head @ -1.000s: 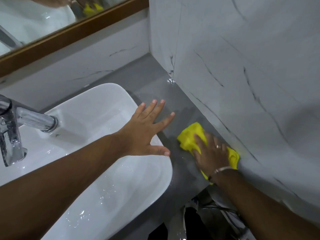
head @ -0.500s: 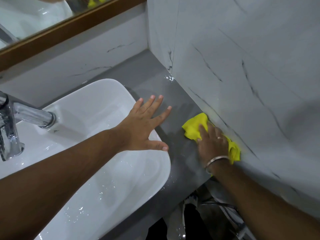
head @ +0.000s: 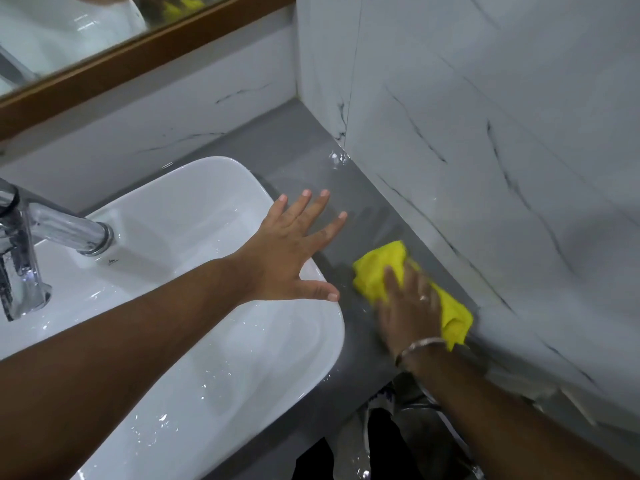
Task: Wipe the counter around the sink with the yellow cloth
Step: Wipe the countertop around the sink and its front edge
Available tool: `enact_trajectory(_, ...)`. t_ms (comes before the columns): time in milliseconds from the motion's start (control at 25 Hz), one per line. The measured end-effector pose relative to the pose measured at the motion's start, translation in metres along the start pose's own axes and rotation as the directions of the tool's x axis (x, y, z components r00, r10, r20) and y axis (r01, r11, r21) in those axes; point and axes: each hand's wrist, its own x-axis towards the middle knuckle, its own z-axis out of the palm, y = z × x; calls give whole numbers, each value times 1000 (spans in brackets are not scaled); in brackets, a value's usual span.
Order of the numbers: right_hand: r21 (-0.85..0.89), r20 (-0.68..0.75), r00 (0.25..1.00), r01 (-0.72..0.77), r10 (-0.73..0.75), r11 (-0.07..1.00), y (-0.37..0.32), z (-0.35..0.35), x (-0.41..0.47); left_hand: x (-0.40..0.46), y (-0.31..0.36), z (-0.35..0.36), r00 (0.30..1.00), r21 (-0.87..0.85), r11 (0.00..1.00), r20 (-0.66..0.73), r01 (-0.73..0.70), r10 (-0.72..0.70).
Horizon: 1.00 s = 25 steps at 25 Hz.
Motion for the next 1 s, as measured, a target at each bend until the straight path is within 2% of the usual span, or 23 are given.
enact_trajectory(40,10,46,980,194,-194,981,-5,4,-23,-1,0,0,1000,-8,1000,-2,-3,3)
enact_trajectory(80,11,113,910,401,-399,916,2,4,-37,0,0,1,1000,-11,1000,-4,-6,6)
enact_trajectory(120,-23,154,832,542,-532,840,16,1,-35,0,0,1,1000,-9,1000,-7,-10,10)
enact_trajectory(160,-62,175,798,594,-577,802,29,-2,-22,0,-1,2,1000,-6,1000,-11,-12,11)
enact_trajectory(200,-92,180,842,529,-508,844,38,-7,-5,0,-1,2,1000,-3,1000,-14,-10,10)
enact_trajectory(280,-61,108,991,89,-82,994,34,-15,16,0,-1,4,1000,-13,1000,-18,-3,3)
enact_trajectory(320,-11,58,996,-64,65,998,19,-14,14,0,-1,4,1000,-29,1000,-21,1,-2)
enact_trajectory(360,26,16,996,-86,86,996,3,-8,4,1,-1,5,1000,-44,999,-22,1,-2)
enact_trajectory(400,47,-16,1000,10,-9,999,-14,1,-14,1,-2,5,1000,-53,999,-20,-3,2)
enact_trajectory(440,53,-5,974,225,-225,973,-25,7,-39,1,-2,5,1000,-52,999,-18,-8,7)
enact_trajectory(480,61,55,885,460,-463,886,-25,8,-57,1,-3,5,1000,-42,999,-18,-11,10)
enact_trajectory(520,81,121,779,610,-615,788,-15,4,-61,1,-3,6,1000,-28,1000,-19,-12,11)
enact_trajectory(560,86,129,721,676,-681,732,0,0,-53,2,-4,6,1000,-17,1000,-22,-12,11)
enact_trajectory(600,61,139,741,655,-657,753,12,-3,-43,2,-5,7,1000,-12,1000,-28,-12,11)
enact_trajectory(640,29,131,838,530,-529,847,20,-6,-35,2,-5,7,999,-12,1000,-30,-13,12)
enact_trajectory(680,7,94,944,317,-316,948,28,-13,-30,2,-5,8,999,-11,1000,-31,-15,14)
enact_trajectory(720,16,49,996,77,-78,997,31,-17,-30,2,-5,9,999,-4,1000,-31,-13,13)
enact_trajectory(760,39,5,996,-89,89,995,24,-16,-37,1,-5,10,999,3,1000,-30,-13,13)
enact_trajectory(800,62,-23,989,-145,147,987,9,-11,-49,2,-5,9,999,9,1000,-30,-13,13)
enact_trajectory(840,83,-41,995,-87,90,993,-10,-3,-68,2,-5,10,999,14,1000,-31,-13,14)
enact_trajectory(880,104,-33,996,86,-82,991,-31,4,-89,2,-5,10,999,19,1000,-32,-14,15)
enact_trajectory(960,125,67,887,447,-458,886,-51,12,-122,2,-5,10,1000,29,999,-24,-15,15)
enact_trajectory(1000,130,79,834,535,-546,835,-42,10,-116,2,-5,10,1000,40,999,-22,-15,16)
